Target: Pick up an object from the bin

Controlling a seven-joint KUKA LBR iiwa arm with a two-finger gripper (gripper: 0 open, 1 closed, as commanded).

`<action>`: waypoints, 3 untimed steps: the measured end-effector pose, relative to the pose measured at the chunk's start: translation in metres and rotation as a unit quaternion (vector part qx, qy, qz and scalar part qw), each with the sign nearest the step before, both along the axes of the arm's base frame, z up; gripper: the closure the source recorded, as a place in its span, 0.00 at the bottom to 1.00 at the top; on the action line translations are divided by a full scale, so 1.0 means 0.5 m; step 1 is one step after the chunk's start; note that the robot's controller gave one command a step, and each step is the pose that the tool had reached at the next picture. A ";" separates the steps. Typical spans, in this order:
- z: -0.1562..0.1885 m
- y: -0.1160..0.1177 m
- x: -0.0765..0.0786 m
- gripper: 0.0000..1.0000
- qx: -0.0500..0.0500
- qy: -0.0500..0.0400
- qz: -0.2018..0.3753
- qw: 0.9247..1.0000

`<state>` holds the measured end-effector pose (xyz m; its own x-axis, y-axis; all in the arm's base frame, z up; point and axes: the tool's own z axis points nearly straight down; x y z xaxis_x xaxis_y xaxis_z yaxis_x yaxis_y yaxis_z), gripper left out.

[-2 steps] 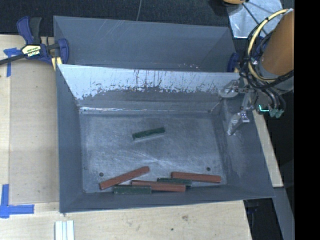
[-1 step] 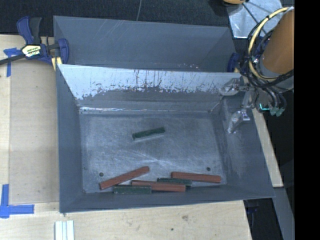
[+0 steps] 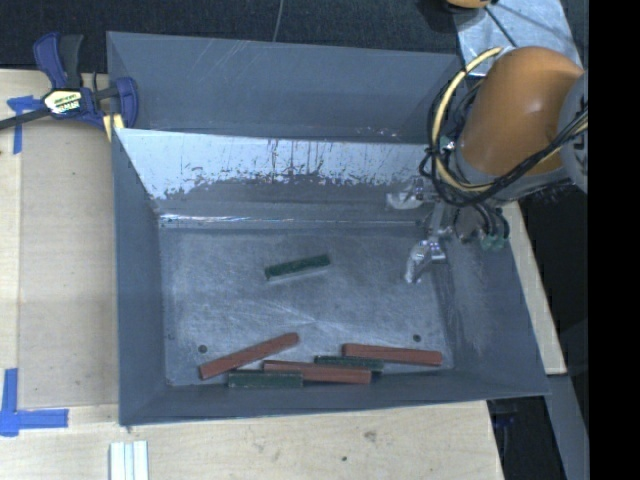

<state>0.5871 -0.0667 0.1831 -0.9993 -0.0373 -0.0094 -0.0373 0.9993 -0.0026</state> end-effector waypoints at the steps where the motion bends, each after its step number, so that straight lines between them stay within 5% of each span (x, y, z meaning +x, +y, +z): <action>1: -0.059 0.055 -0.028 0.00 0.003 0.007 0.003 1.000; 2: -0.086 0.081 0.010 0.00 0.000 0.002 0.052 0.999; 3: -0.208 0.119 0.009 1.00 0.000 -0.005 0.124 0.992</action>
Offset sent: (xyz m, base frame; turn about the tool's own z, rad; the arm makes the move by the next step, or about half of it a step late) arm 0.0180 0.0621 -0.0566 -0.1764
